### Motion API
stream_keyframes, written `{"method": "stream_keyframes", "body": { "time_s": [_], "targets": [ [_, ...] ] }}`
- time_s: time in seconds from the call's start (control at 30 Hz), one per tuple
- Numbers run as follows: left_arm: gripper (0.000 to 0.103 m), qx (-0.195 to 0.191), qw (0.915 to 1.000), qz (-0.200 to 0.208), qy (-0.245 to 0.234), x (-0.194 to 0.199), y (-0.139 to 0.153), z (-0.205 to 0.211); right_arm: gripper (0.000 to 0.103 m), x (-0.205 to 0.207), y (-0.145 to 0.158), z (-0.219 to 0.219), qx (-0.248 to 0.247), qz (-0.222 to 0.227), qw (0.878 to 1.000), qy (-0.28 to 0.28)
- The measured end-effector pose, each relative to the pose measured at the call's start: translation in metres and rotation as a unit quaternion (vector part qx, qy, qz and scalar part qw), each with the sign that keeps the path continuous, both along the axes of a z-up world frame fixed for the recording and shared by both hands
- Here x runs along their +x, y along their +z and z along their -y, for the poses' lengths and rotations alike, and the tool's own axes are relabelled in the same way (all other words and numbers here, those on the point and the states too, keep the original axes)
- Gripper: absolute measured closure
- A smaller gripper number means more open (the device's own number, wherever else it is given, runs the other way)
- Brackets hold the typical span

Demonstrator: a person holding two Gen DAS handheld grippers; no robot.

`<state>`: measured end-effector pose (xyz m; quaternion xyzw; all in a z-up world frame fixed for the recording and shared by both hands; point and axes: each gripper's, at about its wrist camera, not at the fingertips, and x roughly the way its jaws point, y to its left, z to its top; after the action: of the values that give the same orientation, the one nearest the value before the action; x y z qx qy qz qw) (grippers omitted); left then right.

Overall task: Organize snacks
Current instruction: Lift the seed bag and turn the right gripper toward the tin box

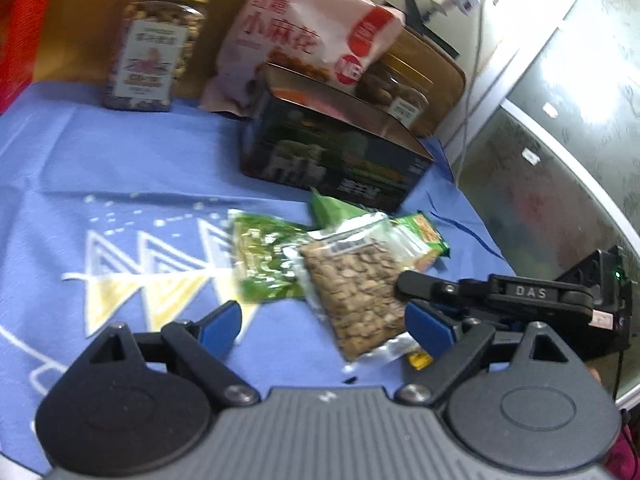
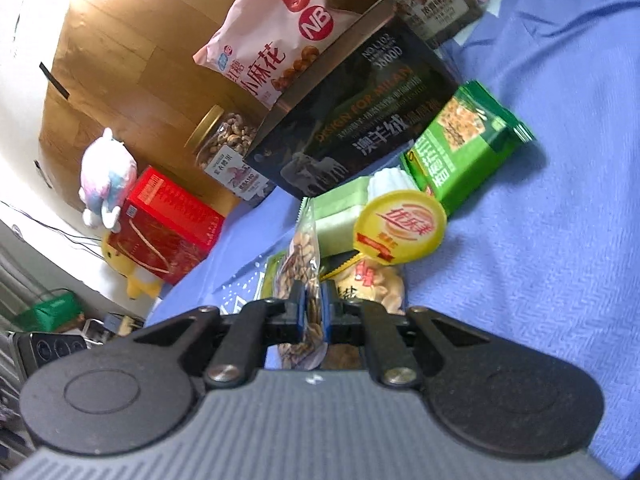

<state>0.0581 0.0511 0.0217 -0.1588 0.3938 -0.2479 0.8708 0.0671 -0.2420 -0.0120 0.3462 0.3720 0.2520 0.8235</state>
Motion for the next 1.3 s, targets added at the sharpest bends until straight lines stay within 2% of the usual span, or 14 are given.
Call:
{"method": "stream_keyframes", "body": {
  "time_s": [0.1, 0.23, 0.5, 0.6, 0.67, 0.73, 1.3],
  "targets": [
    [0.011, 0.018, 0.9998, -0.01, -0.004, 0.004, 0.002, 0.016, 0.092, 0.001, -0.008, 0.01, 0.031, -0.008, 0.999, 0.005],
    [0.011, 0.013, 0.9993, -0.031, -0.017, 0.011, 0.0, 0.028, 0.093, 0.002, -0.017, 0.021, 0.07, -0.018, 0.997, 0.012],
    [0.008, 0.048, 0.9977, -0.047, -0.008, 0.027, -0.004, 0.045, 0.094, 0.004, -0.029, 0.035, 0.114, -0.023, 0.993, 0.027],
    [0.008, 0.089, 0.9952, -0.042, -0.007, 0.029, -0.003, 0.059, 0.094, 0.002, -0.034, 0.047, 0.143, -0.041, 0.989, 0.009],
    [0.006, 0.127, 0.9915, -0.031, -0.006, 0.028, -0.003, 0.071, 0.094, -0.003, -0.03, 0.054, 0.133, -0.031, 0.991, -0.006],
    [0.006, 0.135, 0.9904, -0.026, -0.007, 0.028, -0.002, 0.078, 0.092, -0.007, -0.025, 0.056, 0.119, -0.023, 0.993, -0.015],
    [0.005, 0.133, 0.9903, -0.039, 0.006, 0.03, -0.002, 0.08, 0.09, -0.009, -0.024, 0.054, 0.095, -0.023, 0.995, -0.025]
  ]
}}
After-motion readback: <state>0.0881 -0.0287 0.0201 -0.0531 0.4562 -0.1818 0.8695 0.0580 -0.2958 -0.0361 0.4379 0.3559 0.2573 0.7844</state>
